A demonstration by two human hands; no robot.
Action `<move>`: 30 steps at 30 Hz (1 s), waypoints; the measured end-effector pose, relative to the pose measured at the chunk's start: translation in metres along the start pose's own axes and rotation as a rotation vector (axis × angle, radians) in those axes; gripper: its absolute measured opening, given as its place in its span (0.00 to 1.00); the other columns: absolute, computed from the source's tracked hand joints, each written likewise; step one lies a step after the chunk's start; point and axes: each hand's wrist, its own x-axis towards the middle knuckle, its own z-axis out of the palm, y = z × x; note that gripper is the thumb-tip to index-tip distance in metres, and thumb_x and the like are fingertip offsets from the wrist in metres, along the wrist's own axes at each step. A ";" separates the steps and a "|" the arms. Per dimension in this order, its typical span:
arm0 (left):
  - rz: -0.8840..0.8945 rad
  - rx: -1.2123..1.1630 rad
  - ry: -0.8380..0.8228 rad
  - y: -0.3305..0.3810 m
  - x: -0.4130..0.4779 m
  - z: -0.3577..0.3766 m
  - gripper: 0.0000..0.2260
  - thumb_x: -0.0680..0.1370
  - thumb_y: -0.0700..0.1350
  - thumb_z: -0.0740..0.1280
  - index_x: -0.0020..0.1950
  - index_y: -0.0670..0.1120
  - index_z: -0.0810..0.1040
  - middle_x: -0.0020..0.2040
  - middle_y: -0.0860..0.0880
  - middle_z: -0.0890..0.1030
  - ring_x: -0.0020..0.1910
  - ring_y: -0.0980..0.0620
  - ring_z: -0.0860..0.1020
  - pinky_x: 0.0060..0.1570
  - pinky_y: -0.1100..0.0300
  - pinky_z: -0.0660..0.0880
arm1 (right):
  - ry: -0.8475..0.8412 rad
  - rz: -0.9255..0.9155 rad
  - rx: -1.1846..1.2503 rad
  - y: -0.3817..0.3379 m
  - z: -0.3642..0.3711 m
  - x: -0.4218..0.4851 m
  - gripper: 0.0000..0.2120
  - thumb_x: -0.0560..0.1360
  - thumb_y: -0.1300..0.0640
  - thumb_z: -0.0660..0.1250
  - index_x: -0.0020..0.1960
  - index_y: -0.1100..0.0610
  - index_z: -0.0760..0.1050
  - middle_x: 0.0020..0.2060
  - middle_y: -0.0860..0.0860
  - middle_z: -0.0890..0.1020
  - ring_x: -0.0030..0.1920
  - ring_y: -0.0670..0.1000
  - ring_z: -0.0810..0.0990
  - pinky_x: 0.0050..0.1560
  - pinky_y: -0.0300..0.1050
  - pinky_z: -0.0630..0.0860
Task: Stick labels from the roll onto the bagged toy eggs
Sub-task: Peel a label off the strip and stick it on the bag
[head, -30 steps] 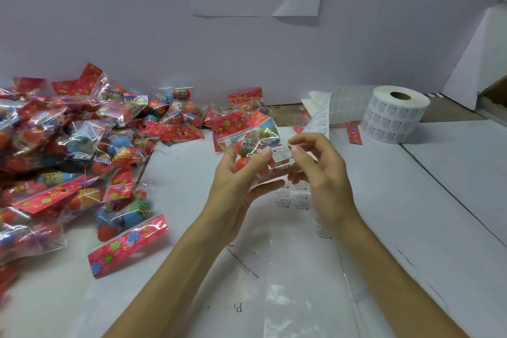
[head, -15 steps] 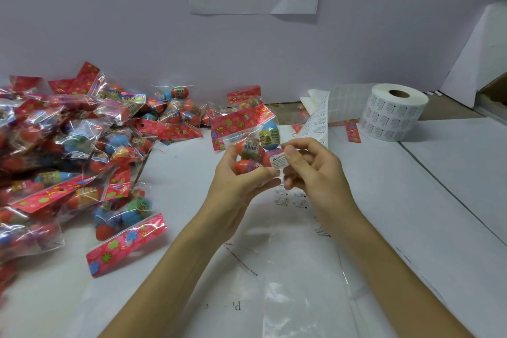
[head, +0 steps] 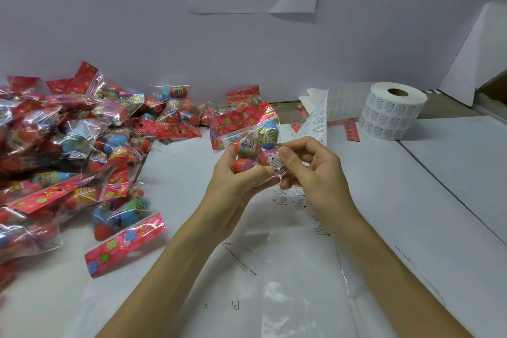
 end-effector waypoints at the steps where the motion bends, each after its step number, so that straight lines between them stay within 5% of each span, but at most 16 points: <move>1: -0.002 0.001 0.000 0.000 0.000 0.001 0.28 0.69 0.39 0.78 0.68 0.45 0.74 0.55 0.42 0.86 0.52 0.45 0.86 0.48 0.57 0.82 | 0.007 -0.013 -0.012 0.000 -0.001 0.000 0.14 0.74 0.48 0.71 0.52 0.58 0.80 0.41 0.54 0.84 0.29 0.51 0.80 0.36 0.49 0.82; 7: 0.020 0.087 0.114 -0.002 0.001 0.001 0.26 0.68 0.48 0.78 0.64 0.49 0.78 0.54 0.48 0.87 0.54 0.47 0.86 0.47 0.60 0.82 | 0.017 -0.070 -0.047 0.006 0.001 0.000 0.05 0.78 0.54 0.71 0.50 0.55 0.80 0.37 0.49 0.83 0.30 0.49 0.81 0.33 0.43 0.80; 11: 0.001 -0.014 0.133 0.000 0.000 0.001 0.23 0.70 0.48 0.76 0.64 0.44 0.79 0.56 0.36 0.84 0.53 0.45 0.85 0.49 0.58 0.83 | -0.006 -0.062 -0.034 0.007 0.002 0.000 0.03 0.80 0.57 0.69 0.51 0.56 0.80 0.38 0.50 0.83 0.32 0.49 0.81 0.35 0.45 0.80; 15: 0.003 -0.006 0.205 -0.002 0.003 -0.003 0.14 0.76 0.39 0.74 0.60 0.42 0.81 0.56 0.33 0.83 0.51 0.39 0.83 0.56 0.46 0.81 | -0.018 -0.017 0.014 0.006 0.003 0.000 0.03 0.81 0.58 0.68 0.53 0.56 0.79 0.40 0.59 0.82 0.32 0.51 0.81 0.35 0.44 0.80; 18: 0.000 0.006 0.260 -0.003 0.004 -0.004 0.13 0.76 0.37 0.74 0.59 0.42 0.80 0.54 0.36 0.85 0.54 0.35 0.85 0.59 0.43 0.80 | -0.068 0.053 0.018 0.005 0.004 0.001 0.05 0.82 0.56 0.66 0.55 0.56 0.78 0.41 0.56 0.83 0.32 0.54 0.82 0.38 0.49 0.81; 26: 0.048 0.070 0.294 -0.005 0.004 -0.005 0.13 0.74 0.37 0.76 0.57 0.45 0.81 0.51 0.42 0.86 0.54 0.38 0.84 0.48 0.54 0.82 | -0.076 0.087 -0.020 0.007 0.002 0.001 0.09 0.78 0.52 0.72 0.53 0.57 0.79 0.37 0.52 0.84 0.31 0.53 0.82 0.40 0.53 0.83; 30: 0.144 0.204 0.293 -0.007 0.004 -0.004 0.13 0.73 0.37 0.78 0.52 0.52 0.82 0.43 0.52 0.86 0.42 0.52 0.85 0.37 0.63 0.80 | -0.087 0.091 -0.083 0.009 0.001 0.001 0.17 0.74 0.45 0.74 0.54 0.56 0.78 0.39 0.52 0.85 0.30 0.52 0.83 0.35 0.48 0.82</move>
